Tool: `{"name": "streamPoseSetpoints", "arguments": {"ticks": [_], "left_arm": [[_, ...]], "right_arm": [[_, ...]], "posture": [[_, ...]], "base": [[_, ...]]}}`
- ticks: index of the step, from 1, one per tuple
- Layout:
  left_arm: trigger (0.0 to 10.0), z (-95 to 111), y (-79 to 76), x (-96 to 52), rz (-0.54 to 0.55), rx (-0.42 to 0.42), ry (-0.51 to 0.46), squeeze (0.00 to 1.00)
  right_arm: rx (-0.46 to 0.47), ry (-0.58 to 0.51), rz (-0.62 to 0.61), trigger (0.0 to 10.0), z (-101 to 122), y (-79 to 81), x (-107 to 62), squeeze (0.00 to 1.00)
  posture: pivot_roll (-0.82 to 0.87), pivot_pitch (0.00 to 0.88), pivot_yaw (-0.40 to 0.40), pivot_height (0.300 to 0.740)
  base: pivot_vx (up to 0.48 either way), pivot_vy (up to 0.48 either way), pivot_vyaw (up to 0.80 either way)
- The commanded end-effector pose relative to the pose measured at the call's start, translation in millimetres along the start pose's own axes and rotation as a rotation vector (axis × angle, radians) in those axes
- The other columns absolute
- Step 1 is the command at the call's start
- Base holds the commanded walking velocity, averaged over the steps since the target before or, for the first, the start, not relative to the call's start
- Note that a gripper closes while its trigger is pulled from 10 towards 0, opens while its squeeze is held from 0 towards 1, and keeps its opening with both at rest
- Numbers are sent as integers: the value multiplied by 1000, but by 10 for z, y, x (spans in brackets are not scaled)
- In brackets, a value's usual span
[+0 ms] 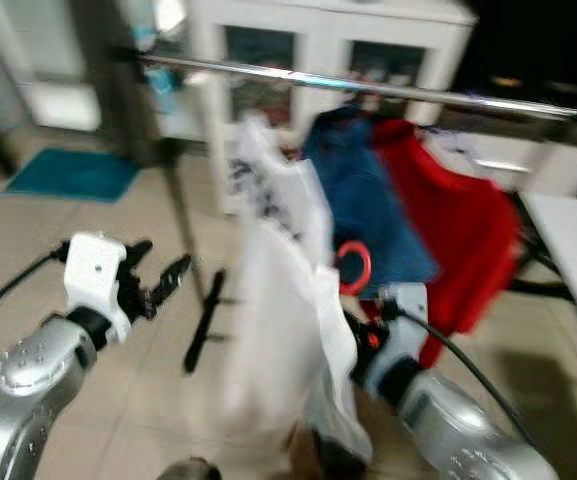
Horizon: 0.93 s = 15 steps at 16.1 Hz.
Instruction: Hang hanger
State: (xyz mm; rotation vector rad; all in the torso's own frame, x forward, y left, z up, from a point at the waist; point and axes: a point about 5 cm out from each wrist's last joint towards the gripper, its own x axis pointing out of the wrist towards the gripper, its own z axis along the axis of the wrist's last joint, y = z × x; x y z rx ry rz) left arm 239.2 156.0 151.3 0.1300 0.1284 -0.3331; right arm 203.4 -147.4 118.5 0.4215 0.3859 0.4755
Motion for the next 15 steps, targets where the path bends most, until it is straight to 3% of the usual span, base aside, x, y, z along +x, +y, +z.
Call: {"name": "streamPoseSetpoints", "arguments": {"ticks": [1, 4, 10, 12, 15], "left_arm": [[10000, -41, 8, 1, 17, -2, 19, 0], [10000, -44, 12, -22, 40, -6, 20, 0], [10000, -25, -7, 5, 33, -4, 21, 0], [10000, -58, -21, 18, 15, -85, 51, 0], [10000, -64, -4, 15, 28, -49, 57, 0]], "right_arm": [[-29, -34, -26, 10000, 56, -20, -1, 0], [-100, -8, -109, 10000, 20, -73, 87, 0], [-141, -16, -116, 10000, 25, -21, 162, 0], [-148, -32, -115, 10000, 54, -11, 172, 0], [-150, -40, -97, 10000, 78, 18, 185, 0]], "posture": [[44, 57, -58, 740], [46, 77, -72, 740], [36, 87, -60, 740], [34, 91, -58, 740], [34, 92, -55, 740]], "base": [[0, 0, 800], [0, 0, 533], [0, -376, 0], [0, 407, 0], [0, 440, 0]]}}
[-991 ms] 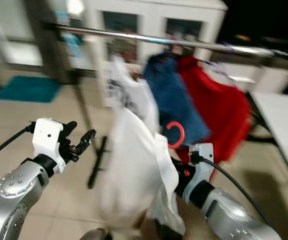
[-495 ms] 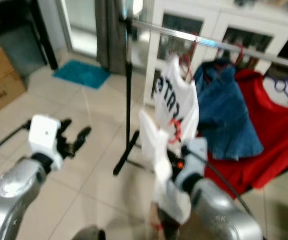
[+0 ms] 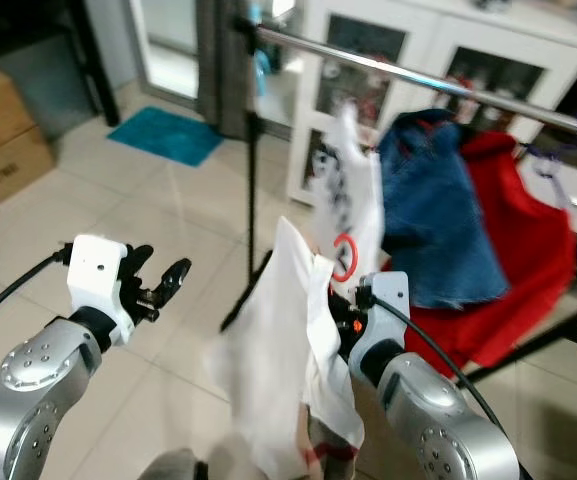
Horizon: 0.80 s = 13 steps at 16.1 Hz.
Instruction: Hang hanger
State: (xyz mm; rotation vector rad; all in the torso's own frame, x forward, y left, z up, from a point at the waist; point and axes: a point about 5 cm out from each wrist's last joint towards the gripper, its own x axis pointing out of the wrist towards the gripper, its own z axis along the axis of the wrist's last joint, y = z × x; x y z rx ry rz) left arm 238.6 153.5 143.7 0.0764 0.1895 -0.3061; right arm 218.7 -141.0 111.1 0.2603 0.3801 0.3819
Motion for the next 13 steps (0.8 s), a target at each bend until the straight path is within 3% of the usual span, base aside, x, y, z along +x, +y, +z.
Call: {"name": "streamPoseSetpoints", "arguments": {"ticks": [1, 3, 4, 6, 9, 12, 13], "left_arm": [[10000, 15, 48, 7, 16, 21, 0, 0], [10000, 32, 87, 22, 32, -4, -7, 0], [10000, 49, 114, 31, 9, -38, -17, 1000], [10000, 97, 110, 61, -46, -21, -29, 1000], [10000, 91, 114, 108, -54, 1, -18, 1000], [10000, 69, 244, 183, -27, 49, -8, 1000], [10000, 90, 369, 222, 2, 75, -13, 1000]], "right_arm": [[-8, -59, 41, 10000, 129, 68, 12, 0], [-22, -73, 50, 10000, 172, 83, 29, 0], [-38, -85, 58, 10000, 214, 92, 45, 0], [-91, -119, 50, 10000, 337, 98, 87, 0], [-91, -144, 63, 10000, 412, 105, 119, 0], [-51, -180, 153, 10000, 503, 153, 150, 0], [-61, -187, 244, 10000, 544, 207, 119, 0]], "posture": [[35, 90, -54, 740], [35, 86, -50, 740], [33, 83, -49, 740], [32, 80, -49, 740], [34, 76, -57, 740], [37, 71, -64, 740], [36, 69, -64, 740]], "base": [[0, 0, 0], [0, 0, 0], [0, 0, 0], [0, 0, 0], [0, 0, 0], [0, 0, 0], [0, 0, 0]]}}
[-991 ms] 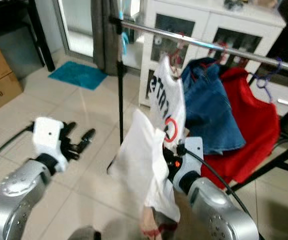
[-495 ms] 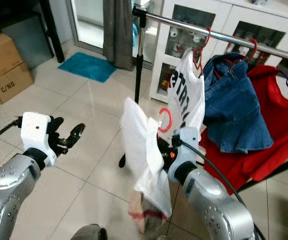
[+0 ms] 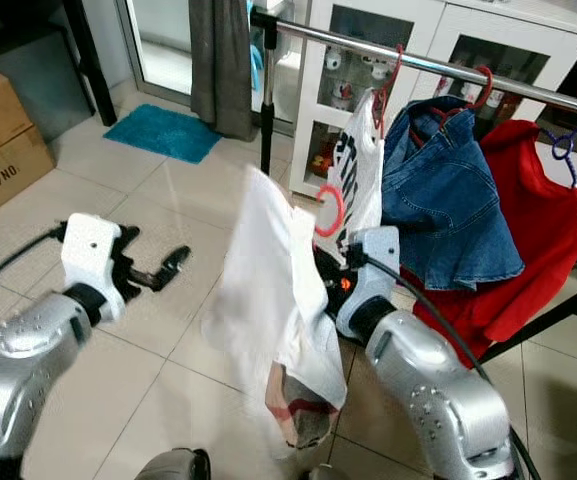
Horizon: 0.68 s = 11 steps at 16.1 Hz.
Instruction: Hang hanger
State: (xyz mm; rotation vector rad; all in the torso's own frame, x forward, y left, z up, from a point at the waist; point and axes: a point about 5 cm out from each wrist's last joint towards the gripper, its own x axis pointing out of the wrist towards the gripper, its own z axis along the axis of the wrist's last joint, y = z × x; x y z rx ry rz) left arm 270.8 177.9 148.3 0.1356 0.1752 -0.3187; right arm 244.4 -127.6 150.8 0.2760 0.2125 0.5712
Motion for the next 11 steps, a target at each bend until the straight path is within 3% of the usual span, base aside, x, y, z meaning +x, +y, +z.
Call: {"name": "streamPoseSetpoints", "arguments": {"ticks": [1, 3, 4, 5, 6, 7, 10, 11], "left_arm": [[10000, 32, 128, 30, 29, 29, -12, 1000], [10000, 62, 239, 75, 42, 33, -21, 1000], [10000, 85, 299, 115, 30, 26, -32, 914], [10000, 115, 390, 192, 5, -18, -53, 0], [10000, 119, 424, 258, -37, -52, -62, 0], [8431, 125, 388, 315, -101, -119, -74, 0], [549, 109, 297, 403, -160, -126, -75, 0], [0, 82, 271, 441, -179, -120, -67, 0]], "right_arm": [[-10, -60, 90, 10000, 146, 65, -31, 0], [8, -73, 146, 10000, 193, 90, -60, 0], [16, -84, 182, 10000, 230, 105, -80, 0], [23, -105, 244, 10000, 297, 138, -114, 0], [25, -125, 294, 10000, 352, 167, -144, 0], [25, -138, 326, 10000, 386, 190, -161, 0], [27, -150, 369, 10000, 425, 239, -180, 0], [33, -156, 386, 10000, 439, 262, -190, 0]], "posture": [[37, 67, -63, 740], [35, 64, -61, 740], [33, 63, -61, 740], [30, 59, -59, 740], [30, 59, -59, 740], [26, 57, -57, 740], [22, 57, -56, 740], [22, 57, -58, 740]], "base": [[0, 0, 0], [0, 0, 0], [0, 0, 0], [0, 0, 0], [0, 0, 0], [0, 0, 0], [0, 0, 0], [0, 0, 0]]}}
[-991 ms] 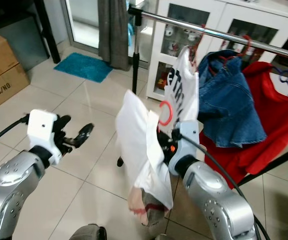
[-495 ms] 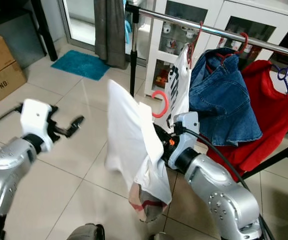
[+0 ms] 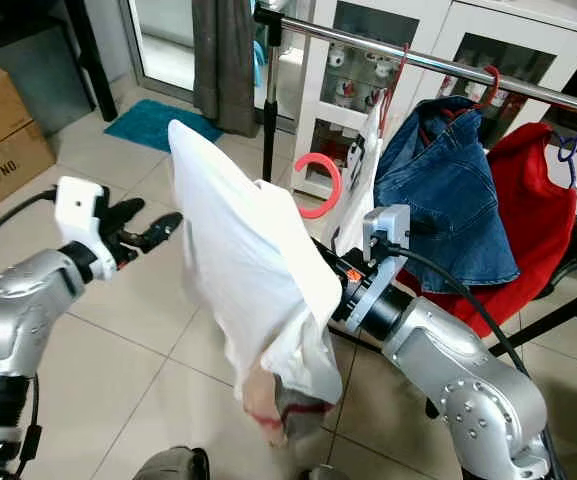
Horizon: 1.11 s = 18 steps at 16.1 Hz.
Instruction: Hang hanger
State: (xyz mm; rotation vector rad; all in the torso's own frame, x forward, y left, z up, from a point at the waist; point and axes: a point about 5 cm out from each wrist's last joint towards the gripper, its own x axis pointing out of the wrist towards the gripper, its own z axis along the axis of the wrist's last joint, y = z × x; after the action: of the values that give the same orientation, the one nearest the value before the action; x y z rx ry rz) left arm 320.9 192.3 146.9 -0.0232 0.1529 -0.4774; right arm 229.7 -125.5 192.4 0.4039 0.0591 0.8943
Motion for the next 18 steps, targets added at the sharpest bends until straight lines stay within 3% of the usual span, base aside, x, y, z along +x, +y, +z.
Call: {"name": "streamPoseSetpoints", "arguments": {"ticks": [1, 6, 18], "left_arm": [[0, 18, -46, 55, -40, 27, -6, 0], [0, 20, 70, 201, -34, 137, 3, 0], [0, 28, 136, 305, -74, 125, -39, 0]], "right_arm": [[-19, -29, 53, 10000, 96, 76, 0, 0], [3, -40, 92, 10000, 123, 119, -9, 0], [28, -43, 92, 10000, 92, 130, -48, 0]], "posture": [[21, 56, -59, 740], [17, 52, -56, 740], [19, 23, -53, 740]], "base": [[0, 0, 0], [0, 0, 0], [0, 0, 0]]}}
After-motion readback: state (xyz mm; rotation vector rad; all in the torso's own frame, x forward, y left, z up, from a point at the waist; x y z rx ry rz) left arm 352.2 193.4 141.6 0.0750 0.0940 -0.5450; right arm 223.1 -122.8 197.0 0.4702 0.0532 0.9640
